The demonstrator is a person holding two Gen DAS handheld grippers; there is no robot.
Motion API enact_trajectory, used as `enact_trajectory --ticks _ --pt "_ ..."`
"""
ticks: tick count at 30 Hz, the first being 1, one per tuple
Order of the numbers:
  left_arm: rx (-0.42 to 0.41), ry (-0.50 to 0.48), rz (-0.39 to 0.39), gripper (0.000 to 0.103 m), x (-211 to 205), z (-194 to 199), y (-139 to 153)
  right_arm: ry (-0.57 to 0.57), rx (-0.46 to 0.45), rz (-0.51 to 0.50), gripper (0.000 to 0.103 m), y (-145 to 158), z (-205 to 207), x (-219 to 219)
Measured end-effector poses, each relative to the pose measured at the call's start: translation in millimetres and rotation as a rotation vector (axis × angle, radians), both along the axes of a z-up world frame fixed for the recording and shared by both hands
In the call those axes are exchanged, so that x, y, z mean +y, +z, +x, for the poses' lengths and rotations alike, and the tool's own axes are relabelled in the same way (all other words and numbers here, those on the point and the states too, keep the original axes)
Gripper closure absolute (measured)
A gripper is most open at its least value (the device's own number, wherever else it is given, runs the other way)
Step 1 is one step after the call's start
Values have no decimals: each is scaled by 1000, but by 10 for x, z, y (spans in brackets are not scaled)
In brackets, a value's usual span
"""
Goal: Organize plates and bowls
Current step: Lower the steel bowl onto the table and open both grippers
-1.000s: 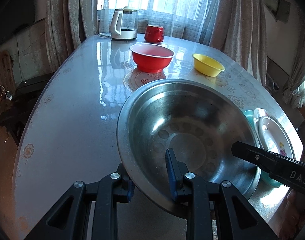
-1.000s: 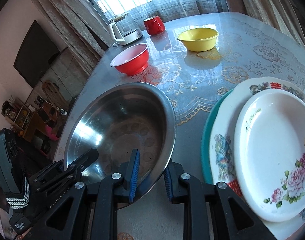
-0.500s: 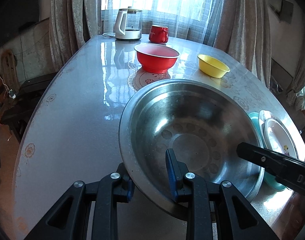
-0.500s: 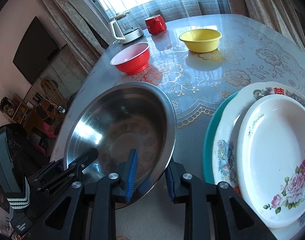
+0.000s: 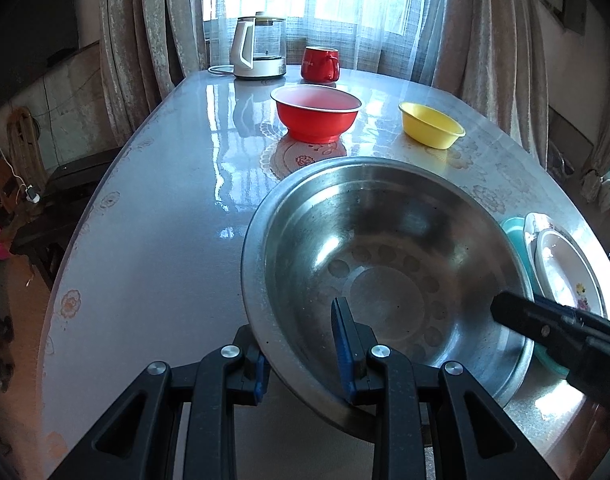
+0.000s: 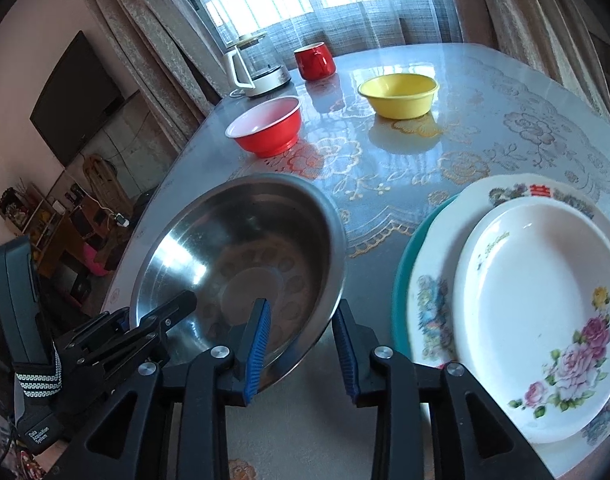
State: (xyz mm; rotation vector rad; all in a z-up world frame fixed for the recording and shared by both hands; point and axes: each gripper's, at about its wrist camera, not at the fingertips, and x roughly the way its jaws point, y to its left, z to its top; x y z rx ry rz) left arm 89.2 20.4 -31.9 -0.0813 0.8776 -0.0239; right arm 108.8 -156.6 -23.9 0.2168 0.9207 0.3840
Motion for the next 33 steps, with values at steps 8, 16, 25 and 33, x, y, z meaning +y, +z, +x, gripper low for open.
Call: enact_trajectory --ticks 8,16,25,33 --pt "-5 1 42 75 2 14 16 24 3 15 69 -57 -69 47" --pt "-40 5 33 52 71 -60 149 -23 -24 65 69 86 -146 -147" --pt "-89 18 -5 39 133 -82 399 -80 -76 85 69 319 -99 -389" --pt "-133 -3 -39 26 62 -6 660 -154 -87 59 65 460 113 -751"
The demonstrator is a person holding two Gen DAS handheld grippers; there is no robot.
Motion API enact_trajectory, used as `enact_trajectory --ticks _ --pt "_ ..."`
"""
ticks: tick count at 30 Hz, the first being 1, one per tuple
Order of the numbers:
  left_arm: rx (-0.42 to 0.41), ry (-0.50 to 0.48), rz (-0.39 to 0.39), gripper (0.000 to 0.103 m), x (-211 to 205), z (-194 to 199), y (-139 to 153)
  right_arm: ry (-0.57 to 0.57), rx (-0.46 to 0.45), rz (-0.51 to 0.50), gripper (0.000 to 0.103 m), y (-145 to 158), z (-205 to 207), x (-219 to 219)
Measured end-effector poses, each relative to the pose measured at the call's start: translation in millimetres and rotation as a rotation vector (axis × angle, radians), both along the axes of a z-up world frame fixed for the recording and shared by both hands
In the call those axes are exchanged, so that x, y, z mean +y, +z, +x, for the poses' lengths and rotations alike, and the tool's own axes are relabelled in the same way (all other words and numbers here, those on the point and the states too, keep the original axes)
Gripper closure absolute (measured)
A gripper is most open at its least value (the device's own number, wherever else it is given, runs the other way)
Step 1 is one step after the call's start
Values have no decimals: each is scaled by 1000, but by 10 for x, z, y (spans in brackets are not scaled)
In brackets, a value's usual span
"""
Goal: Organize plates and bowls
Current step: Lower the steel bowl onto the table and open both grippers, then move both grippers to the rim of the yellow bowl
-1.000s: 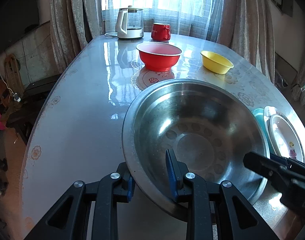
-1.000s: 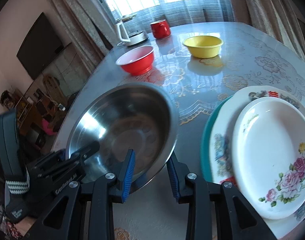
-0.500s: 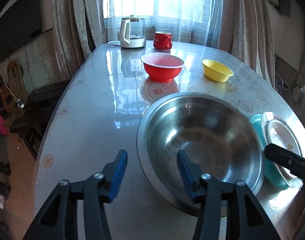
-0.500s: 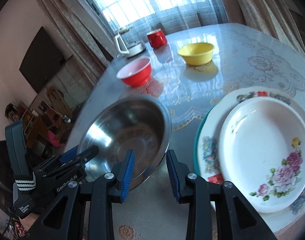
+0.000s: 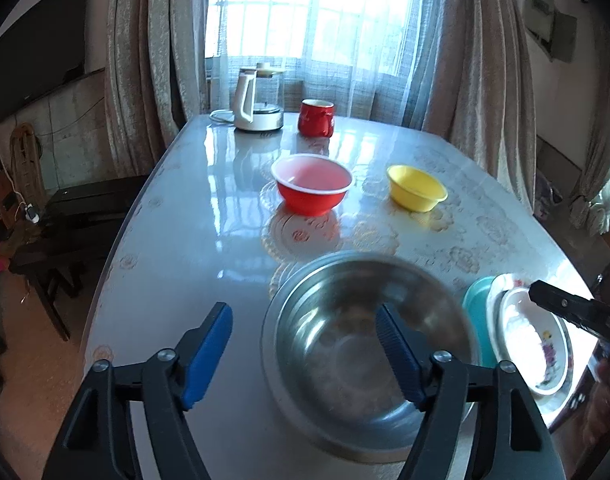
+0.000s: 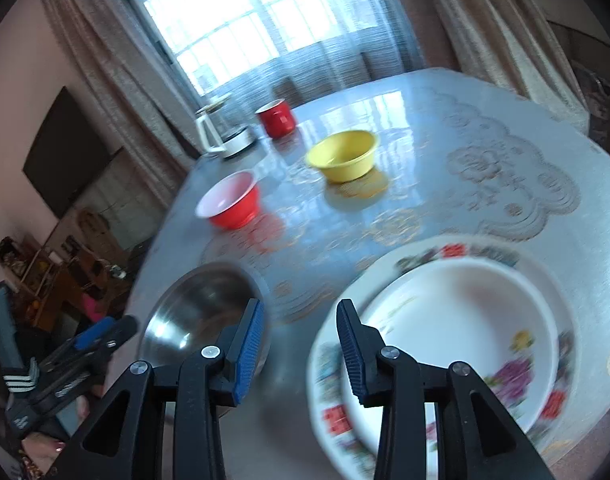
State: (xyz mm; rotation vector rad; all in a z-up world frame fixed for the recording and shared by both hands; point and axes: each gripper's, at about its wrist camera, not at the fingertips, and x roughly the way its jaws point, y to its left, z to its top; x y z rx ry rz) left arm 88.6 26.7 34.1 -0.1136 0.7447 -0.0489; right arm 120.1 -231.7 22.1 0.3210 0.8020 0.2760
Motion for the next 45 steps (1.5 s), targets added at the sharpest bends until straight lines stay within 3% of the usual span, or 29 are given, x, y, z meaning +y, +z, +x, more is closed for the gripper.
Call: enact_trajectory --ticks 4,14,30,45 --pt "6 -28 -6 20 -95 120 44 -44 4 -24 63 48 191 -181" --pt "38 -84 19 18 -426 585 162 -127 104 34 63 14 956 -632" --pt "89 -91 108 18 -804 1412 165 -133 275 133 63 -409 2263 -521" --pt "123 -104 139 18 -939 1963 49 -129 322 93 66 -707 2748 -415"
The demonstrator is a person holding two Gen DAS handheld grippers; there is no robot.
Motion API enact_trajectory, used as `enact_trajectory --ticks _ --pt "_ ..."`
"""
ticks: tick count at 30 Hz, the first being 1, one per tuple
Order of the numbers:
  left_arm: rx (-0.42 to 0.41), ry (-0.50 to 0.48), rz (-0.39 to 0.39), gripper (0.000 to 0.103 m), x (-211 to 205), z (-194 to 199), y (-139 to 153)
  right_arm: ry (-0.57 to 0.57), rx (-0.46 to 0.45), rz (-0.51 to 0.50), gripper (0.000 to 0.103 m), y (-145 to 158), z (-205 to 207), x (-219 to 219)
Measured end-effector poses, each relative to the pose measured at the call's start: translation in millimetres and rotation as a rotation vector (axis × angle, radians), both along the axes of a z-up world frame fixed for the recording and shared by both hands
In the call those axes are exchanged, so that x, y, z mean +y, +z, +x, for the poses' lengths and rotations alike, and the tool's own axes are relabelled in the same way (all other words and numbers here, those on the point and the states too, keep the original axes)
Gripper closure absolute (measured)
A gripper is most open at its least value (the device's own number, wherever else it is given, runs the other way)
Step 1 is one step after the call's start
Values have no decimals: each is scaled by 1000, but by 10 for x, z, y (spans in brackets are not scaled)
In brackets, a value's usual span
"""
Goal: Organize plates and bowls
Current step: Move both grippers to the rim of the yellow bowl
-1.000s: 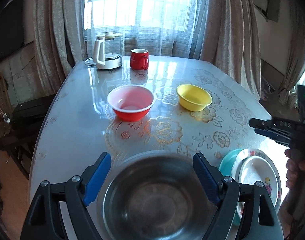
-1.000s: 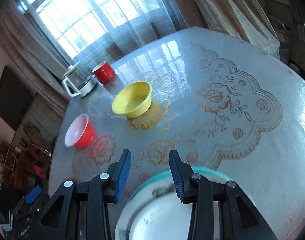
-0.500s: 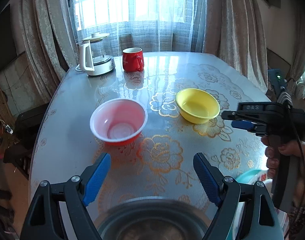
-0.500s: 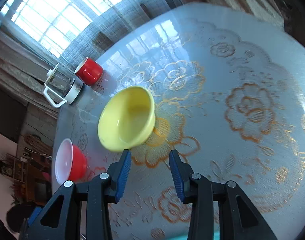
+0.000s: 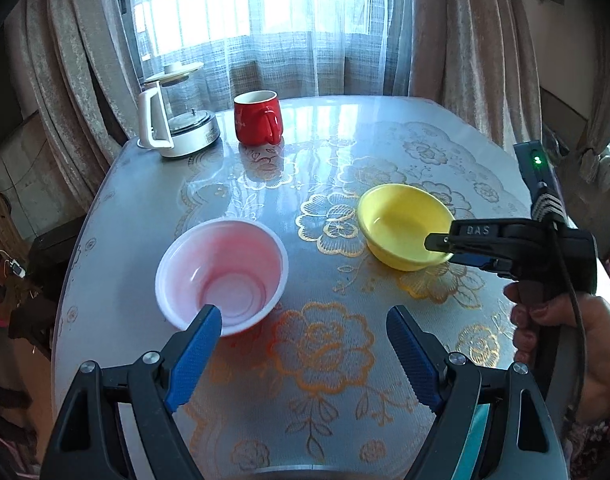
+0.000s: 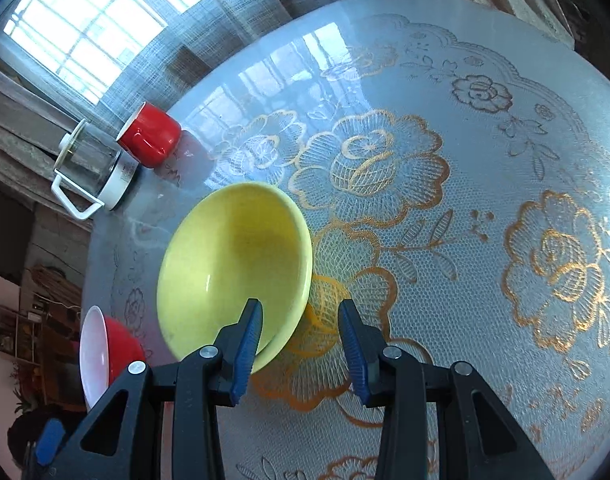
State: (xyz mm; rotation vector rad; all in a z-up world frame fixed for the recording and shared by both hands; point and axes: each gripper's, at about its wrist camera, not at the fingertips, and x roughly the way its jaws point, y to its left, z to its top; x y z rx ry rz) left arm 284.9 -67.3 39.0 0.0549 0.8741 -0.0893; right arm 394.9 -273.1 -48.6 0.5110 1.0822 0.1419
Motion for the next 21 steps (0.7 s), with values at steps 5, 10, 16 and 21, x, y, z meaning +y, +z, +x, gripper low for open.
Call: enact_trajectory --ticks 5,10,16,21 --pt "20 -2 -11 18 -73 200 -34 44 -10 0 76 3 50 -8" --pt "38 -8 -28 18 -207 416 -96 61 -13 -24 83 -21 21 -75" --pt "69 -11 -6 20 -446 743 -220 76 -17 -14 85 -31 -28 -147" --pt "151 -27 -33 38 -583 958 -389 85 -19 -22 87 -29 -54 -181"
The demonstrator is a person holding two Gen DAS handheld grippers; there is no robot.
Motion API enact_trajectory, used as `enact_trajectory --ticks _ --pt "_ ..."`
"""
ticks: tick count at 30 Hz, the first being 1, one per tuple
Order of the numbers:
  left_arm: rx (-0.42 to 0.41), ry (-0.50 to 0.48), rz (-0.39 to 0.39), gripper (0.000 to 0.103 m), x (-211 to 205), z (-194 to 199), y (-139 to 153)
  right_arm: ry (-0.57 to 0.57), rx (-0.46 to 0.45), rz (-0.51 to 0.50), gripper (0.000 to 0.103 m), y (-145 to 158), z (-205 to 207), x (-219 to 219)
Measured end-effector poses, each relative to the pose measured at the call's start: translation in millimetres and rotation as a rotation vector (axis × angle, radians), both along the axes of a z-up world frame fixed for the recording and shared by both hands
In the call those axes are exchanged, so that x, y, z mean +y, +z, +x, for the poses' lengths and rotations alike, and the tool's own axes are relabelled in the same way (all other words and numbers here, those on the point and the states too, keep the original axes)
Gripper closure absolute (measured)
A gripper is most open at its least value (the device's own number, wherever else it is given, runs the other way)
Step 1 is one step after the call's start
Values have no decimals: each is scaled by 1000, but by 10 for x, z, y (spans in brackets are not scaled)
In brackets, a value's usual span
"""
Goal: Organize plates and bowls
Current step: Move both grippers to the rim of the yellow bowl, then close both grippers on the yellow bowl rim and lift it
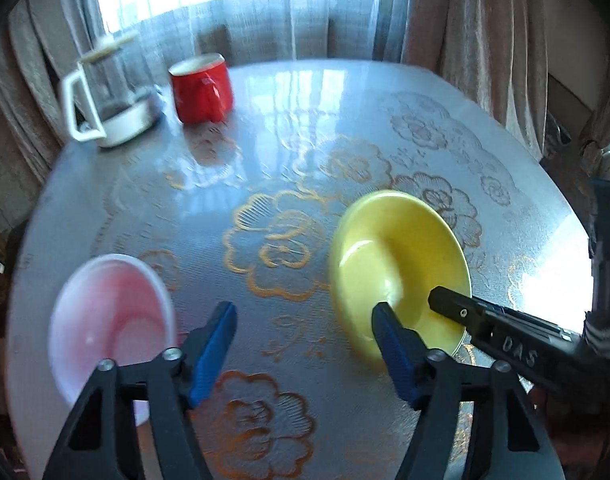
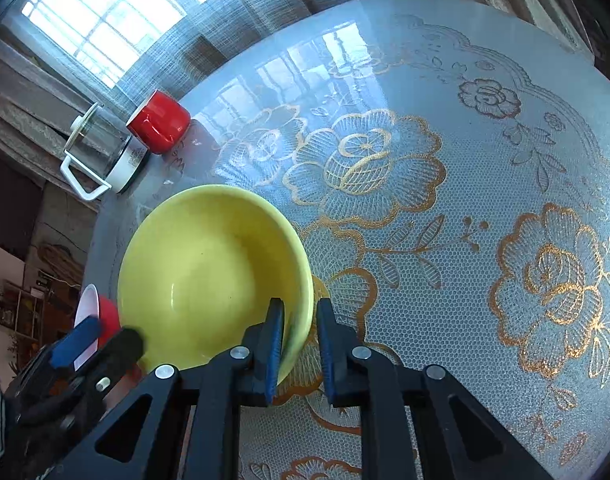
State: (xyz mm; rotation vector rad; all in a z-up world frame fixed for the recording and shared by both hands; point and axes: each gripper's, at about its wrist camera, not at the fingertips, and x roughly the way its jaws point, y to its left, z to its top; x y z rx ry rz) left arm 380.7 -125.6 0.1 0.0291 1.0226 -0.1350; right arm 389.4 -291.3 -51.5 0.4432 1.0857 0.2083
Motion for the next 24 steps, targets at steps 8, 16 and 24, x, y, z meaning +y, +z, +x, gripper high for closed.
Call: enact_trajectory --ticks 8,16,24 --pt "43 -15 3 70 -104 129 -147 -2 0 5 87 -3 -23 4" --pt "10 -67 92 88 -225 60 -171 19 -2 -1 86 1 -37 95" --pt "-64 -98 136 88 -226 -143 -27 24 -5 -14 88 65 -134 181"
